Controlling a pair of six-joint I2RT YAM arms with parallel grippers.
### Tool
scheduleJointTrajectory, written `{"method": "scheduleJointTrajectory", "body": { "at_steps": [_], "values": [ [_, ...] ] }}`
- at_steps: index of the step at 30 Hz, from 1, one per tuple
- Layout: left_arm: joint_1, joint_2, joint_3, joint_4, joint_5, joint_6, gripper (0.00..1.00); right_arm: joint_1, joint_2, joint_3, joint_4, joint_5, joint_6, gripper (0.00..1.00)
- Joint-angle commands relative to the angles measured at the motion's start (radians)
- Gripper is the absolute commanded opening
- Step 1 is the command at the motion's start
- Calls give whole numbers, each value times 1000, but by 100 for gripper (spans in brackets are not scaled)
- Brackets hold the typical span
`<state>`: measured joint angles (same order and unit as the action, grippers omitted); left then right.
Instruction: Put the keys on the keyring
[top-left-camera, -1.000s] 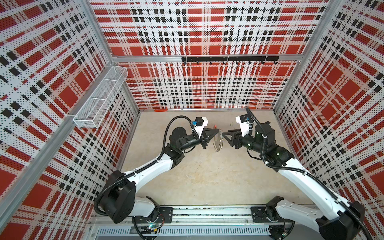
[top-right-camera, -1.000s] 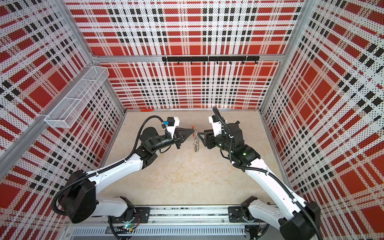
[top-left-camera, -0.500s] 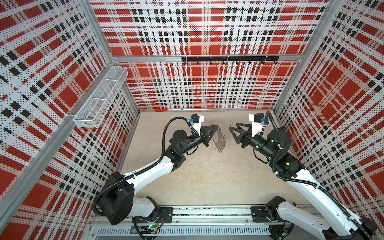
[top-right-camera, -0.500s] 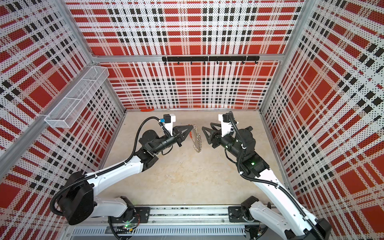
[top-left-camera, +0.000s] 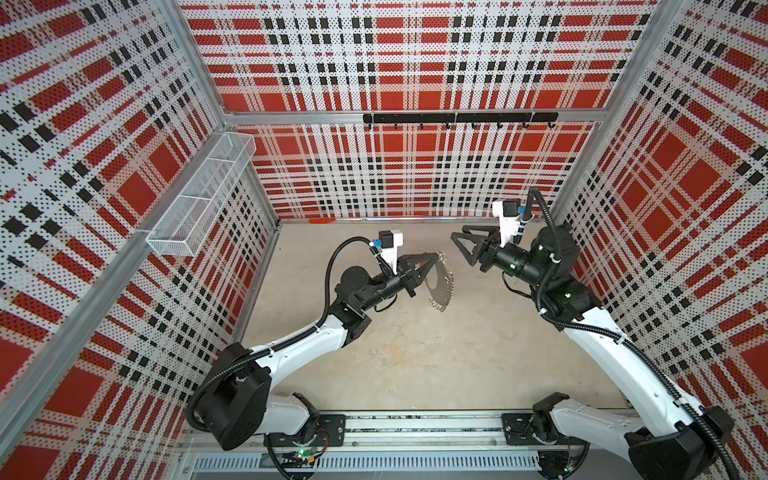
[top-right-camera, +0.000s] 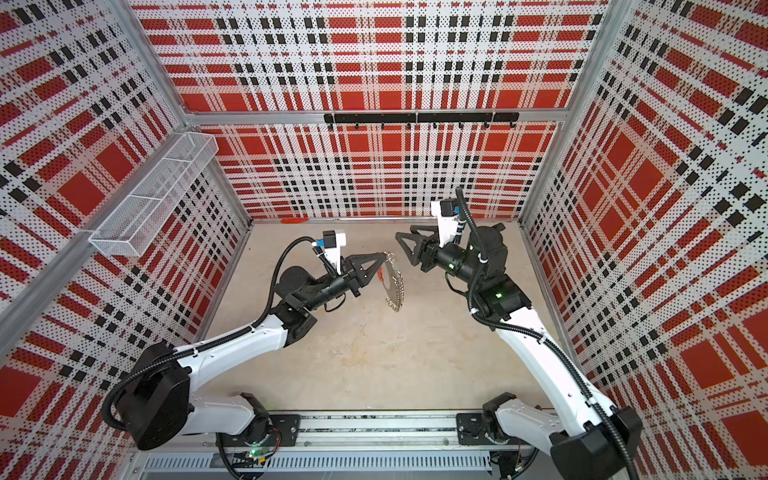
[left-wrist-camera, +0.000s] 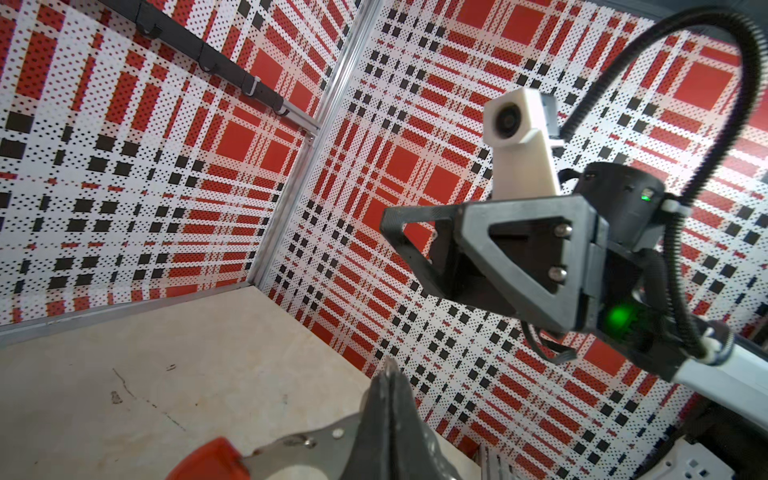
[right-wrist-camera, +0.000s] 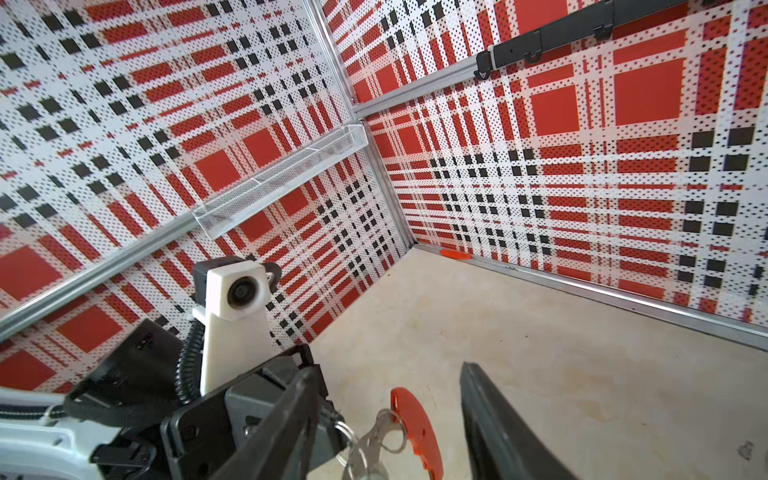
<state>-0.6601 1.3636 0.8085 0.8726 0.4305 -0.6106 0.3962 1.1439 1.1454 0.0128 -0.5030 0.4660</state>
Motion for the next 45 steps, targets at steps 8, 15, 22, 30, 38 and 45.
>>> {"method": "scheduleJointTrajectory", "body": {
  "at_steps": [8, 15, 22, 30, 38, 45],
  "values": [
    [82, 62, 74, 115, 132, -121, 0, -44, 179, 146, 63, -237, 160, 53],
    [136, 125, 136, 112, 175, -143, 0, -45, 249, 161, 62, -248, 98, 51],
    [142, 156, 168, 112, 206, -176, 0, -43, 283, 115, 158, -356, 80, 32],
    [146, 197, 224, 119, 224, -200, 0, -45, 290, 117, 153, -384, 80, 30],
    [157, 199, 238, 168, 227, -227, 0, -44, 280, 93, 214, -392, 145, 28],
    [172, 200, 235, 187, 234, -244, 0, -44, 287, 73, 276, -399, 186, 26]
  ]
}}
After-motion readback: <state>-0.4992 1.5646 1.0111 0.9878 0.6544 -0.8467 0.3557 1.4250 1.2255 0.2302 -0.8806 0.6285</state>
